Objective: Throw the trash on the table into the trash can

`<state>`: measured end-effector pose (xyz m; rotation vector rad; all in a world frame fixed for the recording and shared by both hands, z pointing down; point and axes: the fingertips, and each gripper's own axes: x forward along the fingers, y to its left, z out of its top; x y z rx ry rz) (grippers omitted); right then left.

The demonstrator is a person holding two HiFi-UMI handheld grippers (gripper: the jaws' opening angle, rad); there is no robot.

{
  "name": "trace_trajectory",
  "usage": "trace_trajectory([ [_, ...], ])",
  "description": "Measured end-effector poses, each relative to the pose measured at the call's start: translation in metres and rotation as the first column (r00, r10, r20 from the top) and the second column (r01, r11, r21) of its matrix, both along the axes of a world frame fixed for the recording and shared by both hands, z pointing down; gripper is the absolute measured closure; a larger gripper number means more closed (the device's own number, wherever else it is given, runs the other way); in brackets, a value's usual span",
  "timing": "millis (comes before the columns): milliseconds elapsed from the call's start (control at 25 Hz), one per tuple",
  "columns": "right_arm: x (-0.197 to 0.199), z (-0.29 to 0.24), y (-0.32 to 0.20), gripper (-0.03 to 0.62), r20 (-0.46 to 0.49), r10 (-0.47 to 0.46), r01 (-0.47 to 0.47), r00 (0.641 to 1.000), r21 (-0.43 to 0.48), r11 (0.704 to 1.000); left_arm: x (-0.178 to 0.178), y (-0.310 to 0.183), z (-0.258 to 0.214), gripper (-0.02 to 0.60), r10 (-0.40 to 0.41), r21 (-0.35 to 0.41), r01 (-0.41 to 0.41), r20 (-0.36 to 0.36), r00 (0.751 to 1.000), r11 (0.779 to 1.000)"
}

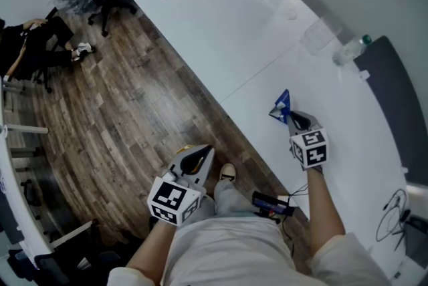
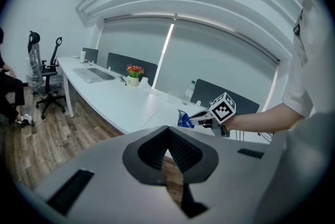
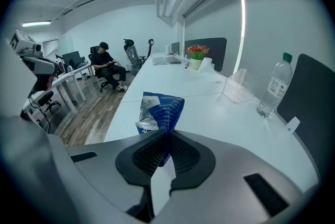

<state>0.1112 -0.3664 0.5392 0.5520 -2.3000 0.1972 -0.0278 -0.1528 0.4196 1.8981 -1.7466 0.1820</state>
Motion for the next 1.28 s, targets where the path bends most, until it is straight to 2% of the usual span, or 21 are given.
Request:
trace_trajectory([
  [240, -0.017, -0.025, 0.033, 0.549, 0.067, -0.057, 0.06, 0.996, -0.043, 0.997, -0.007, 0.024, -0.011, 0.58, -0.051, 0.029, 0.051, 0.009, 0.999, 0.998],
  [400, -0.044, -0.043, 0.072, 0.549, 0.108, -0.134, 0.14, 0.985, -0.05, 0.989, -0.02, 0.057, -0.02, 0.58, -0.116, 0.047, 0.115, 0.016, 0.993, 0.992],
  [640, -0.09, -0.054, 0.142, 0.549, 0.122, -0.254, 0.263, 0.959, -0.063, 0.963, -0.054, 0.129, -0.038, 0.58, -0.256, 0.07, 0.253, 0.037, 0.966, 0.965],
  [760, -0.118, -0.053, 0.186, 0.549, 0.128, -0.32, 0.331, 0.939, -0.076, 0.941, -0.076, 0.176, -0.044, 0.58, -0.337, 0.076, 0.333, 0.052, 0.94, 0.94],
  [880, -0.152, -0.056, 0.231, 0.549, 0.138, -0.396, 0.409, 0.908, -0.084, 0.909, -0.099, 0.225, -0.049, 0.58, -0.423, 0.08, 0.417, 0.063, 0.904, 0.905],
  [1160, -0.221, -0.075, 0.335, 0.549, 0.179, -0.57, 0.588, 0.802, -0.068, 0.806, -0.132, 0.326, -0.046, 0.58, -0.585, 0.091, 0.58, 0.056, 0.809, 0.81],
  [1280, -0.239, -0.081, 0.366, 0.549, 0.188, -0.622, 0.642, 0.76, -0.061, 0.765, -0.143, 0.348, -0.045, 0.58, -0.623, 0.103, 0.617, 0.039, 0.781, 0.78],
])
